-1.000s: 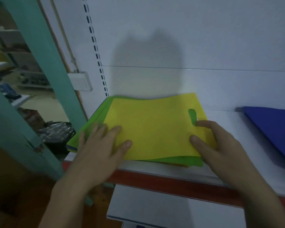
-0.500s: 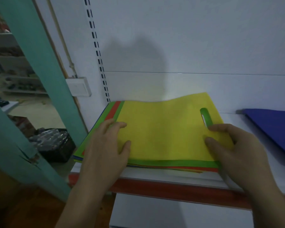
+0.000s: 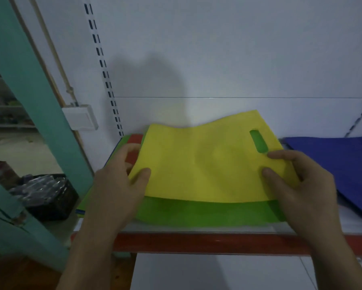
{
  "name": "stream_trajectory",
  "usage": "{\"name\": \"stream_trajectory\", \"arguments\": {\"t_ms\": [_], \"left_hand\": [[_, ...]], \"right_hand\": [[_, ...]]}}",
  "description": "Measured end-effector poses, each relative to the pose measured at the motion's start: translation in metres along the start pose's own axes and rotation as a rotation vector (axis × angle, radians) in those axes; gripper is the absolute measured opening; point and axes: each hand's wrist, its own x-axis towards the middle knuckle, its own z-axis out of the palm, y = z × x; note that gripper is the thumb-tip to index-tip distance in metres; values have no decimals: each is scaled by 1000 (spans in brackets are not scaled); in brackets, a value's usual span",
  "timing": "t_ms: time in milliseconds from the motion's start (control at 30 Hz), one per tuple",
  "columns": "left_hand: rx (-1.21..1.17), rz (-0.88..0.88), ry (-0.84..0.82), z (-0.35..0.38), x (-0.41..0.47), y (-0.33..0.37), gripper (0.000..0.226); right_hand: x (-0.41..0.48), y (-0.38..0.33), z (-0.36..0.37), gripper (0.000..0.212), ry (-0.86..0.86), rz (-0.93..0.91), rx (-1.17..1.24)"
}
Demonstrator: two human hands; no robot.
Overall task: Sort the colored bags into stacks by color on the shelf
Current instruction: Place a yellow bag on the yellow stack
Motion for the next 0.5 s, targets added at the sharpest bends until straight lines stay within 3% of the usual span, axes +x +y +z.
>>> {"name": "stream_trajectory", "arguments": {"t_ms": [267, 500], "left_hand": [[-393, 79, -26, 35, -8, 43, 28], [-396, 205, -101, 93, -29, 101, 25]], "right_hand": [[4, 25, -57, 10, 129, 19, -49], [-9, 57, -149, 7, 279, 56, -48]]}}
